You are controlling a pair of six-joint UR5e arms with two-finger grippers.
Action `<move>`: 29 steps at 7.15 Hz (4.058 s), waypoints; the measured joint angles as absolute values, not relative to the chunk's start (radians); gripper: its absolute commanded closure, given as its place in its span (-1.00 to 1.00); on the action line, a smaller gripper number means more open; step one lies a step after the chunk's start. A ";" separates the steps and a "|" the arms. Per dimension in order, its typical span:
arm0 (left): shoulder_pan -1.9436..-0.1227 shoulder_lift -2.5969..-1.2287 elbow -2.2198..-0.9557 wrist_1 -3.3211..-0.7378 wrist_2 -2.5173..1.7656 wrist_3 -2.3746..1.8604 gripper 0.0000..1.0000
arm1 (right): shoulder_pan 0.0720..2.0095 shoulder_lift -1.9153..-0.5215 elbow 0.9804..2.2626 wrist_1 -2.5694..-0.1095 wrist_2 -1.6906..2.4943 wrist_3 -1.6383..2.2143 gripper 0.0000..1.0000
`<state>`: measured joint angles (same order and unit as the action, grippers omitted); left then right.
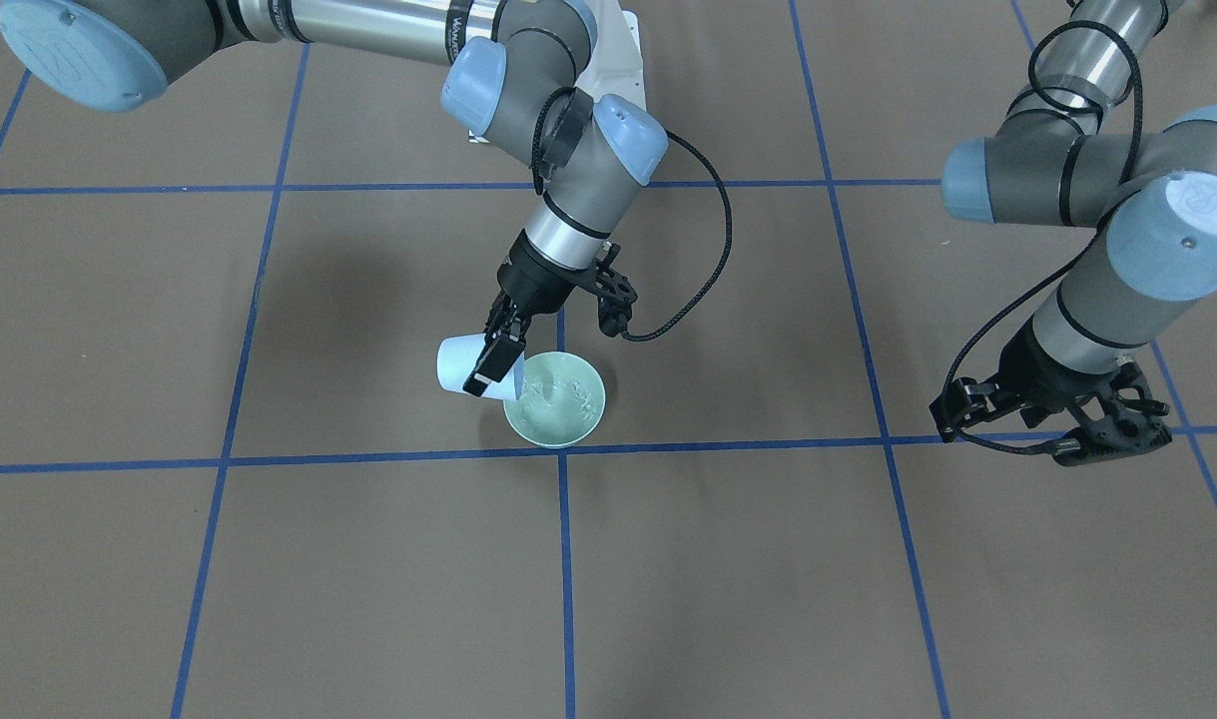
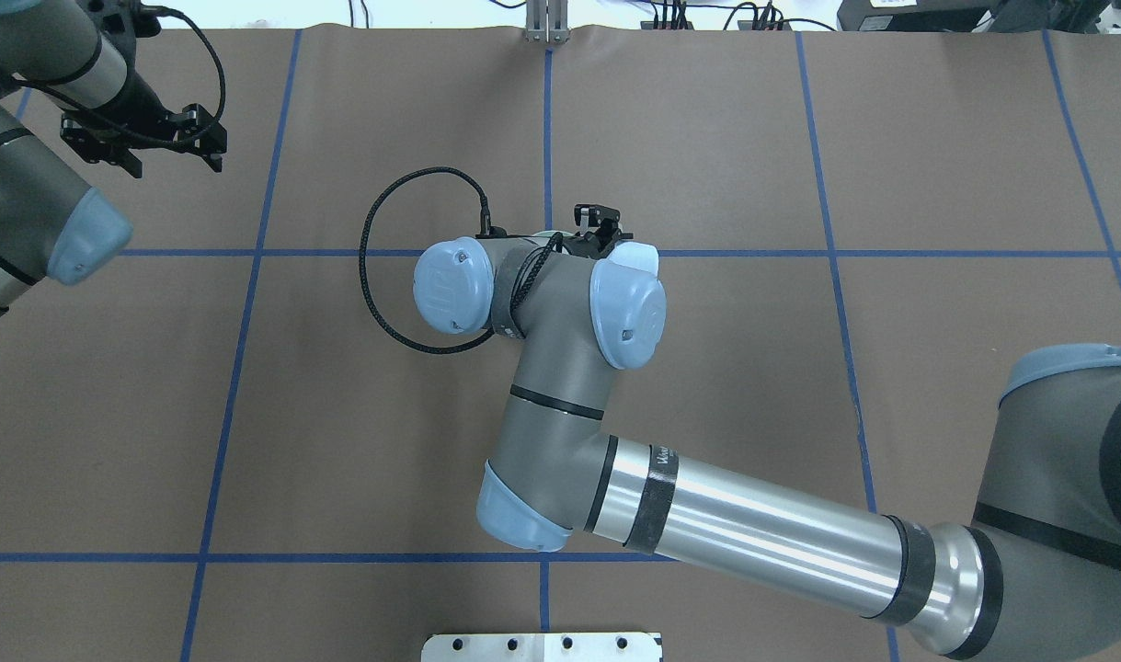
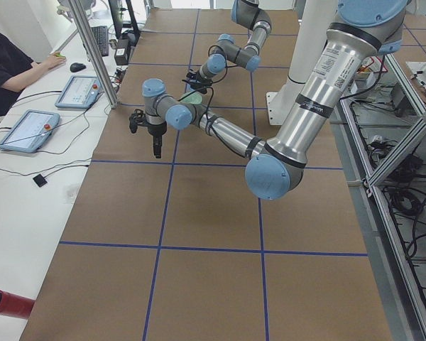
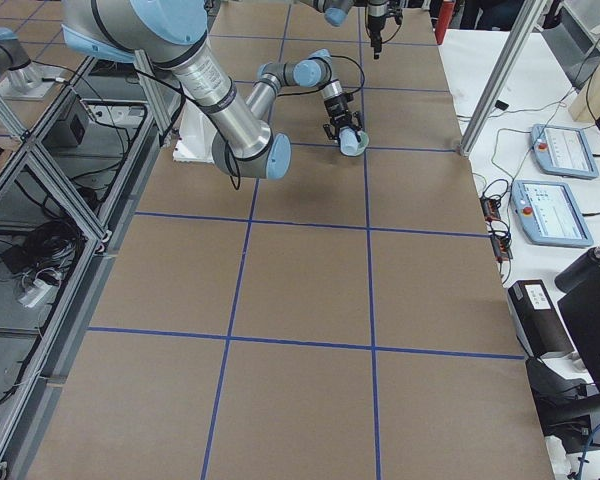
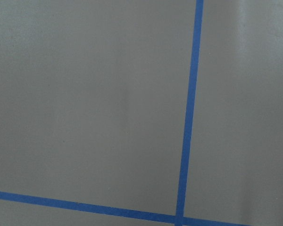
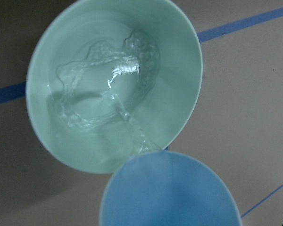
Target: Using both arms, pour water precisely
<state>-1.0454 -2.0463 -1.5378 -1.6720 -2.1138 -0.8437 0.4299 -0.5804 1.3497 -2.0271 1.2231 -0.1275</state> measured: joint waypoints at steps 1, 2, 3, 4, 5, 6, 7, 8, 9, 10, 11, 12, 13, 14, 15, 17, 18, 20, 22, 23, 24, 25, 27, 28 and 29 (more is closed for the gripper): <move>-1.045 -2.046 -1.537 -1.672 -2.114 -0.844 -1.00 | 0.426 -0.574 1.350 -2.044 1.199 -0.153 1.00; -1.045 -2.046 -1.536 -1.672 -2.114 -0.844 -1.00 | 0.424 -0.570 1.352 -2.051 1.186 -0.166 1.00; -1.045 -2.046 -1.536 -1.673 -2.114 -0.844 -1.00 | 0.424 -0.566 1.360 -2.049 1.182 -0.165 1.00; -1.045 -2.047 -1.536 -1.673 -2.114 -0.844 -1.00 | 0.423 -0.567 1.373 -2.031 1.184 -0.156 1.00; -1.045 -2.047 -1.536 -1.673 -2.114 -0.844 -1.00 | 0.424 -0.576 1.386 -1.986 1.193 -0.132 1.00; -1.045 -2.048 -1.535 -1.674 -2.114 -0.845 -1.00 | 0.428 -0.604 1.415 -1.923 1.219 -0.074 1.00; -1.045 -2.048 -1.536 -1.674 -2.114 -0.845 -1.00 | 0.440 -0.659 1.487 -1.865 1.256 0.001 1.00; -1.045 -2.048 -1.538 -1.675 -2.114 -0.846 -1.00 | 0.459 -0.732 1.592 -1.821 1.292 0.076 1.00; -1.045 -2.048 -1.541 -1.675 -2.114 -0.848 -1.00 | 0.485 -0.806 1.703 -1.774 1.336 0.167 1.00; -1.045 -2.047 -1.544 -1.675 -2.114 -0.850 -1.00 | 0.521 -0.867 1.799 -1.732 1.391 0.266 1.00; -1.045 -2.047 -1.549 -1.675 -2.114 -0.852 -1.00 | 0.556 -0.936 1.889 -1.681 1.440 0.377 1.00; -1.045 -2.046 -1.553 -1.675 -2.114 -0.854 -1.00 | 0.583 -1.039 1.973 -1.585 1.465 0.474 1.00; -1.045 -2.046 -1.559 -1.674 -2.114 -0.856 -1.00 | 0.612 -1.158 2.028 -1.465 1.475 0.527 1.00; -1.045 -2.045 -1.569 -1.672 -2.117 -0.859 -1.00 | 0.641 -1.276 2.055 -1.340 1.477 0.569 1.00; -1.045 -2.045 -1.577 -1.671 -2.124 -0.860 -1.00 | 0.668 -1.400 2.066 -1.197 1.475 0.627 1.00; -1.045 -2.045 -1.581 -1.670 -2.132 -0.862 -1.00 | 0.701 -1.682 2.038 -0.818 1.455 0.719 1.00; -1.044 -2.045 -1.581 -1.670 -2.133 -0.862 -1.00 | 0.708 -1.787 1.956 -0.603 1.406 0.735 1.00; -1.042 -2.045 -1.580 -1.670 -2.134 -0.862 -1.00 | 0.710 -1.850 1.721 -0.254 1.304 0.743 1.00; -1.041 -2.045 -1.577 -1.671 -2.134 -0.861 -1.00 | 0.710 -1.855 1.591 -0.096 1.268 0.744 1.00; -1.040 -2.045 -1.575 -1.670 -2.134 -0.860 -1.00 | 0.709 -1.856 1.570 -0.076 1.266 0.744 1.00; -1.040 -2.045 -1.574 -1.671 -2.134 -0.860 -1.00 | 0.708 -1.855 1.556 -0.069 1.267 0.744 1.00; -1.040 -2.046 -1.573 -1.671 -2.134 -0.859 -1.00 | 0.708 -1.855 1.543 -0.066 1.271 0.744 1.00; -1.039 -2.046 -1.572 -1.671 -2.134 -0.859 -1.00 | 0.703 -1.854 1.508 -0.062 1.278 0.744 1.00; -1.039 -2.046 -1.572 -1.671 -2.134 -0.859 -1.00 | 0.700 -1.854 1.496 -0.062 1.285 0.743 0.98; -1.039 -2.047 -1.572 -1.671 -2.134 -0.859 -1.00 | 0.695 -1.853 1.490 -0.062 1.300 0.742 0.80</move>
